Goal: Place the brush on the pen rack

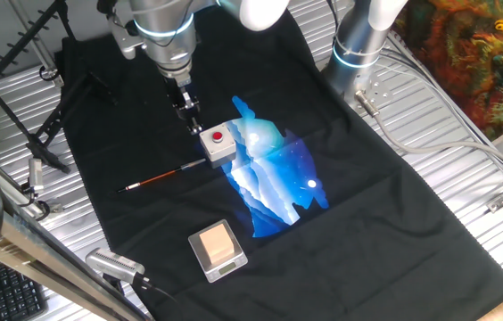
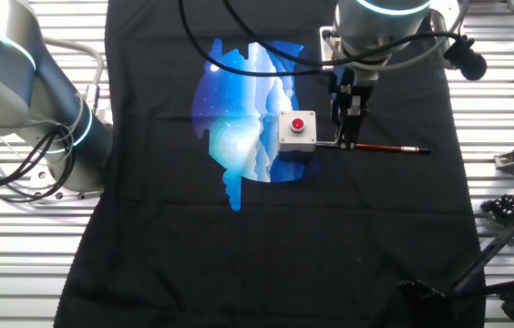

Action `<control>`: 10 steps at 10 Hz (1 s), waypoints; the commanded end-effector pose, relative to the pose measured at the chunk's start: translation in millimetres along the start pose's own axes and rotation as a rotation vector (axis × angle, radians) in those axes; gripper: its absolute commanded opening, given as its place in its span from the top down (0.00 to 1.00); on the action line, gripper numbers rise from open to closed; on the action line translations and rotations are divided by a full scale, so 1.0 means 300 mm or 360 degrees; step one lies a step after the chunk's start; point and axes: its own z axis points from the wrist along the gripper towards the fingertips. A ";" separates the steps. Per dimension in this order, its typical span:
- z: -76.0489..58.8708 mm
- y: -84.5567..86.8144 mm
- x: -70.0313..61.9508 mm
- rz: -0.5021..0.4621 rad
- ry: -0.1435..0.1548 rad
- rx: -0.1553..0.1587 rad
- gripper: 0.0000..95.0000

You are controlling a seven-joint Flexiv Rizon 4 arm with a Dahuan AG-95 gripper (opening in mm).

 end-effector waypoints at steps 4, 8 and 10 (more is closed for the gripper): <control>-0.010 0.003 0.007 -0.0077 -0.0109 -0.0025 1.00; -0.031 0.013 0.015 -0.0072 -0.0106 0.0003 1.00; -0.031 0.013 0.015 -0.0089 -0.0132 0.0008 1.00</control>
